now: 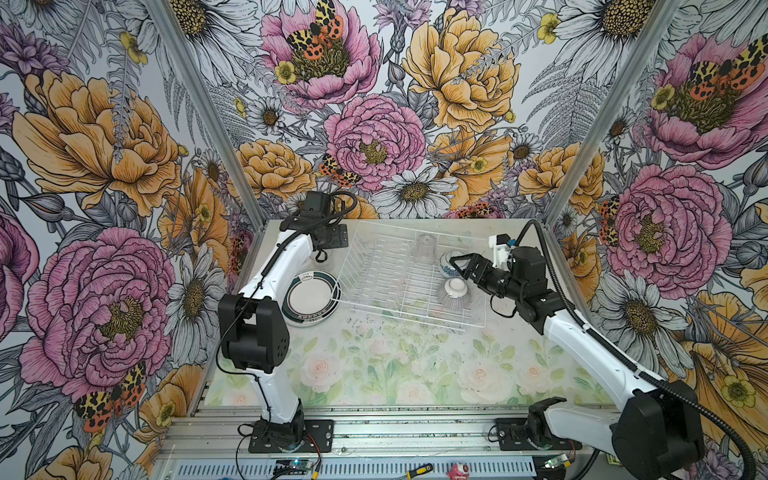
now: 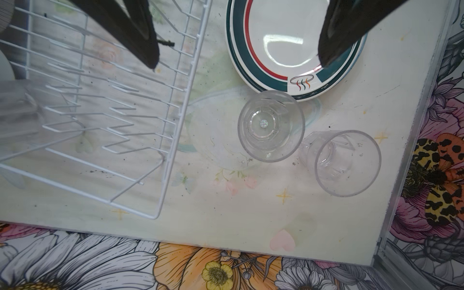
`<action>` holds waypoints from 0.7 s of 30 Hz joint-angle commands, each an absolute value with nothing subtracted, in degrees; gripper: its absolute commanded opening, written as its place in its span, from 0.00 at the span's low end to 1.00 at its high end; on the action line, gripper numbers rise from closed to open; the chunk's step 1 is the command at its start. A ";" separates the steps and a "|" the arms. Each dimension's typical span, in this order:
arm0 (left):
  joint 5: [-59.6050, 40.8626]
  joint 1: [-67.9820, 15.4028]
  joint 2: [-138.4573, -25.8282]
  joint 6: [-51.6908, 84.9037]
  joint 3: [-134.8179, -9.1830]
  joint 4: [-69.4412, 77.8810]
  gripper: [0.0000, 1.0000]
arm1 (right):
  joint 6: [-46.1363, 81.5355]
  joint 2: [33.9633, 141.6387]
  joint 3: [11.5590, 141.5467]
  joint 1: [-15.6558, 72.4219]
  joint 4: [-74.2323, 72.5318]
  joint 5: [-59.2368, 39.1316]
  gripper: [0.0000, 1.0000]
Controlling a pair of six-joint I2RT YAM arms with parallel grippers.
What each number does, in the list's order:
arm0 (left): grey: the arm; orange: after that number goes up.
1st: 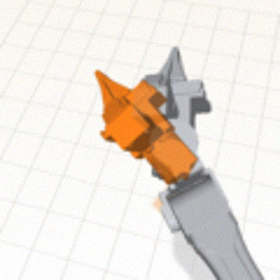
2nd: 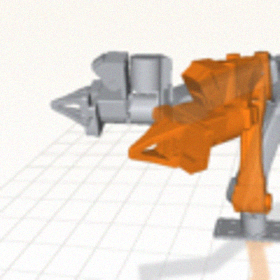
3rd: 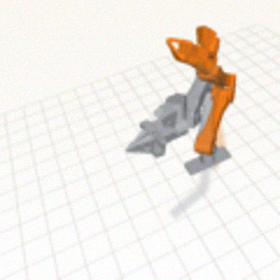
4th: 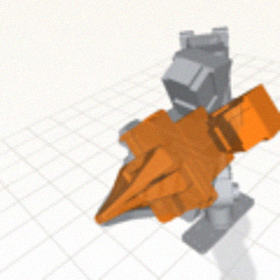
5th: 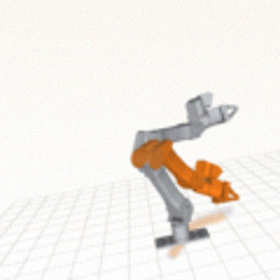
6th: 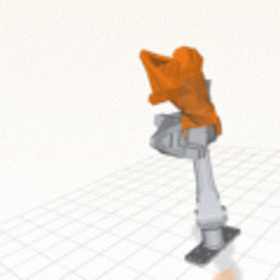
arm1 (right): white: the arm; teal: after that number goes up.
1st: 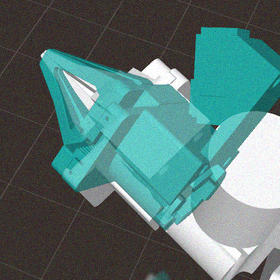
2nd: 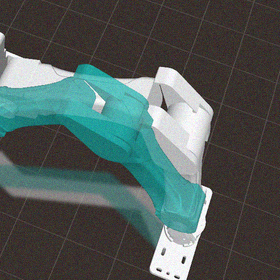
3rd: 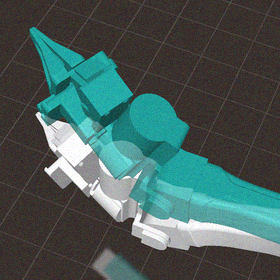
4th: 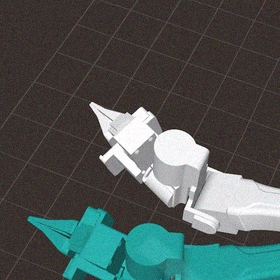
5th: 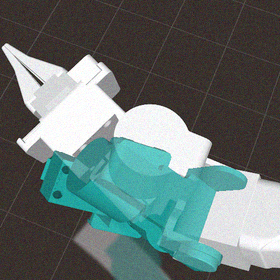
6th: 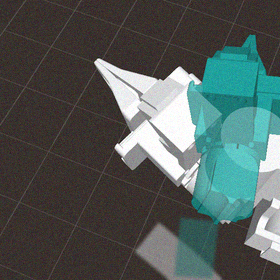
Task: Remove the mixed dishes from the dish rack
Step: 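Move the left gripper back toward the rack while the right gripper reaches into it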
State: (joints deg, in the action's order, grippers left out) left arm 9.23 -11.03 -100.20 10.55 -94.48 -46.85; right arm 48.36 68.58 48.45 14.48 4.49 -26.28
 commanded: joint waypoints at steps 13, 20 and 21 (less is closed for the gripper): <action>8.75 -23.57 -69.79 21.82 -57.21 -11.33 0.99 | 35.65 81.30 55.83 18.94 6.12 -11.45 0.94; 1.83 -27.86 -71.97 23.43 -55.99 -6.64 0.99 | 30.50 94.35 66.49 25.59 6.06 -4.27 0.93; 1.59 -28.43 -72.07 23.51 -55.99 -6.36 0.99 | 30.08 96.13 67.65 25.74 6.07 -3.16 0.92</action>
